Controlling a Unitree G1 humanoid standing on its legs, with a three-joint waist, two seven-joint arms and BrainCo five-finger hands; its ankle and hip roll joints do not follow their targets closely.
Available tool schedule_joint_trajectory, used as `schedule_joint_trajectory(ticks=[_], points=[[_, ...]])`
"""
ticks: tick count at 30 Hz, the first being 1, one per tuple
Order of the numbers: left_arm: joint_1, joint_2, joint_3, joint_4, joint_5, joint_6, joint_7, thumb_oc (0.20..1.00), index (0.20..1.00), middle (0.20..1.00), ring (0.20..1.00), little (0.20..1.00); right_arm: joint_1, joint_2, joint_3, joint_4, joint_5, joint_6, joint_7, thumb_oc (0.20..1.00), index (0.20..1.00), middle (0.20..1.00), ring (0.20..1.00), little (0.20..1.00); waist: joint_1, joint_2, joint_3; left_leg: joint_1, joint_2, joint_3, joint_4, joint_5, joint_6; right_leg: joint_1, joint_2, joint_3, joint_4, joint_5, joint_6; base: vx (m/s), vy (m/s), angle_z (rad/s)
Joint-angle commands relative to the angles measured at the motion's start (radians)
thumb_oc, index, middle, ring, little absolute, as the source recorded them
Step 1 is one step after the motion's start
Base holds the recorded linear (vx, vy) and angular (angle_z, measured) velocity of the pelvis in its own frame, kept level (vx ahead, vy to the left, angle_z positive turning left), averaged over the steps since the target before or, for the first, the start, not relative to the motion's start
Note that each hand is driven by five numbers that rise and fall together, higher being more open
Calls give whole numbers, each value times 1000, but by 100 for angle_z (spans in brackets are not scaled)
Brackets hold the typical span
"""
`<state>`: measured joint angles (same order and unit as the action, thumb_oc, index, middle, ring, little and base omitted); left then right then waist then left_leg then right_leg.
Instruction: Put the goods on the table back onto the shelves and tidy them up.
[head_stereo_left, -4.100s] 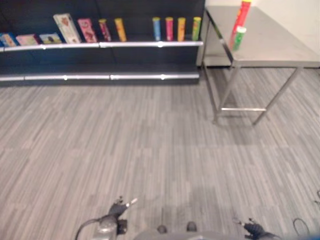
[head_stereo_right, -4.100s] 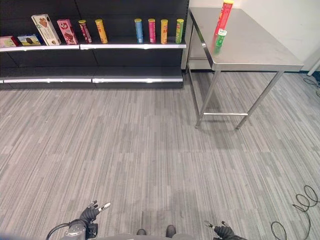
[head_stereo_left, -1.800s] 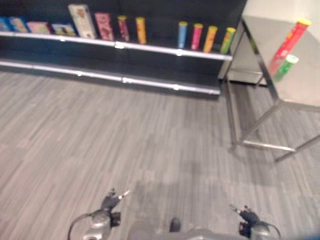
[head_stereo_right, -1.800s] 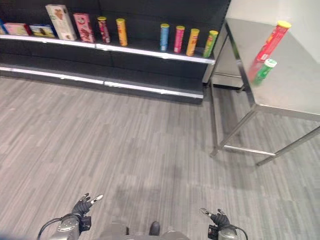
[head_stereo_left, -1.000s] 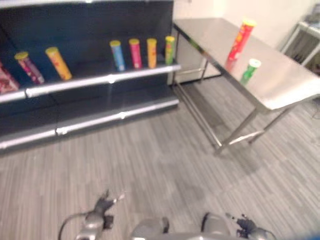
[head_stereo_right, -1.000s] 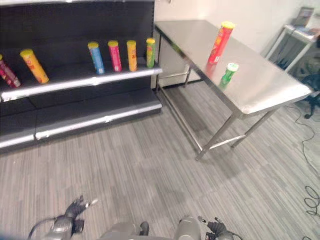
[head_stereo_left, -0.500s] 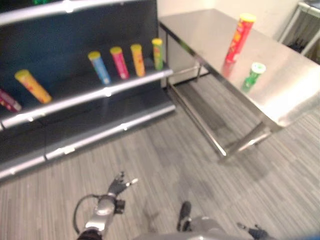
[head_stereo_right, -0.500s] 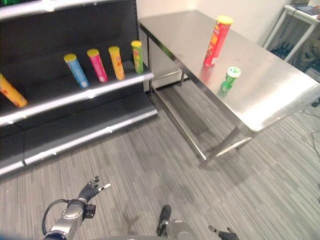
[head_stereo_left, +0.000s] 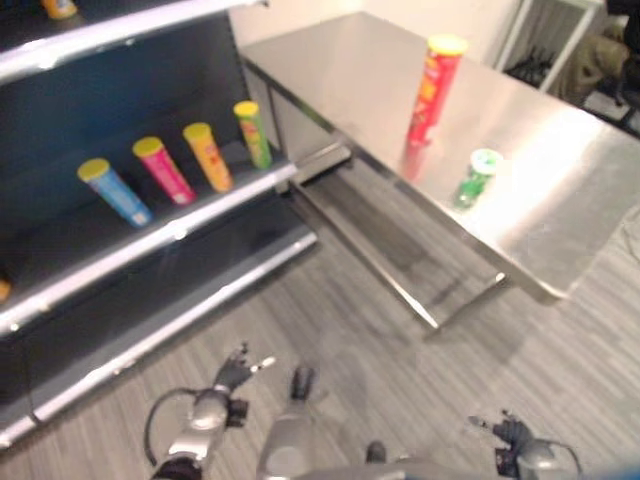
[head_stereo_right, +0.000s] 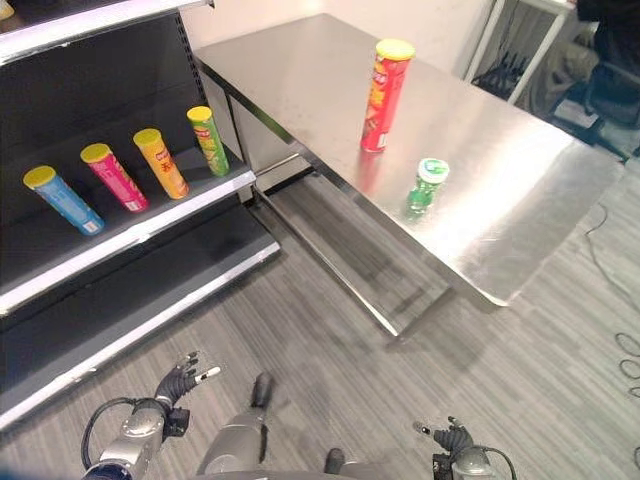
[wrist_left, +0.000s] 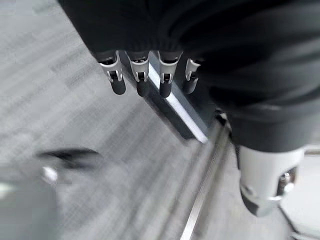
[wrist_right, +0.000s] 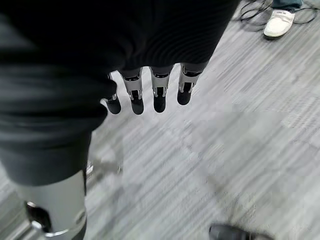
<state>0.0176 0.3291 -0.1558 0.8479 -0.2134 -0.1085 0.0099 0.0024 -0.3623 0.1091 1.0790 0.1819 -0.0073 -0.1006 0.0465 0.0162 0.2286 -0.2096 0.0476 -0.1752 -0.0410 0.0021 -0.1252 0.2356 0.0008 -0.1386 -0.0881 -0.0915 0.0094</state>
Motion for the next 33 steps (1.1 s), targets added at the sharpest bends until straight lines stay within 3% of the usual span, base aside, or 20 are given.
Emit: schedule_joint_trajectory(ticks=[1,5,10,13,15,16,17,18,22,26,27,33], points=[[-4,25,15,16,27,-30,17,1000,1000,1000,1000,1000,-17,-17,-5,-66,-34,-21,-5,1000,1000,1000,1000,1000,45,-45,36,-20,-25,8,11,111,4,-64,-9,1,44,-27,71,195,223,-56],[-2,22,20,27,7,-37,29,1000,1000,1000,1000,1000,-18,-24,-4,8,-96,0,-13,1000,1000,1000,1000,1000,54,-21,22,39,6,-59,43,107,2,-62,-35,73,63,-34,93,127,259,-80],[6,69,58,-21,-25,-50,35,1000,1000,1000,1000,1000,-13,-42,-83,119,-93,26,-18,1000,1000,1000,1000,1000,56,-38,-7,108,11,53,71,36,57,-121,-133,144,100,-1,154,36,347,-53],[11,77,64,-32,-28,-49,31,1000,1000,1000,1000,1000,-9,-46,-96,113,-87,27,-17,1000,1000,1000,1000,1000,54,-41,-11,113,7,68,75,27,66,-133,-144,150,113,2,161,20,165,-88],[25,98,99,-59,-49,-43,26,1000,1000,1000,1000,1000,7,-81,-222,76,26,16,-24,1000,1000,1000,1000,1000,21,-38,-10,148,-8,111,74,-6,95,-197,-173,180,238,21,191,23,343,-36],[42,108,121,-82,-51,-45,20,1000,1000,1000,1000,1000,28,-101,-324,19,121,-7,-38,1000,1000,1000,1000,1000,-3,-33,0,180,-12,131,68,-19,106,-241,-176,194,311,63,197,20,224,-47],[43,108,121,-82,-51,-45,20,1000,1000,1000,1000,1000,29,-101,-325,18,121,-6,-38,1000,1000,1000,1000,1000,-2,-33,0,181,-12,132,67,-19,106,-242,-175,195,314,62,197,46,177,-67],[66,122,141,-109,-48,-47,4,1000,1000,1000,1000,1000,55,-143,-401,-88,180,-35,-38,1000,1000,1000,1000,1000,-16,-34,3,215,-12,159,50,-34,107,-280,-166,132,256,72,184,24,34,-65],[54,119,124,-138,-31,-51,-11,1000,1000,1000,1000,1000,85,-198,-480,-257,237,-99,-41,1000,1000,1000,1000,1000,-32,-40,-1,190,-21,135,63,-37,107,-269,-136,142,177,94,196,21,-19,-31],[51,101,103,-141,-20,-62,-28,1000,1000,1000,1000,1000,70,-269,-560,-555,276,-189,-60,1000,1000,1000,1000,1000,-32,-54,-26,207,-6,129,40,-41,97,-223,-140,84,91,103,191,83,-57,28],[49,92,80,-150,-12,-63,-41,1000,1000,1000,1000,1000,37,-319,-538,-695,238,-218,-55,1000,1000,1000,1000,1000,-19,-62,-30,207,-8,114,37,-30,91,-197,-141,67,78,102,186,103,-49,7],[60,85,56,-172,-15,-71,-57,1000,1000,1000,1000,1000,-55,-369,-506,-945,238,-244,-17,1000,1000,1000,1000,1000,-3,-67,-55,239,-3,93,3,-28,79,-146,-145,30,47,88,185,76,-20,33]])
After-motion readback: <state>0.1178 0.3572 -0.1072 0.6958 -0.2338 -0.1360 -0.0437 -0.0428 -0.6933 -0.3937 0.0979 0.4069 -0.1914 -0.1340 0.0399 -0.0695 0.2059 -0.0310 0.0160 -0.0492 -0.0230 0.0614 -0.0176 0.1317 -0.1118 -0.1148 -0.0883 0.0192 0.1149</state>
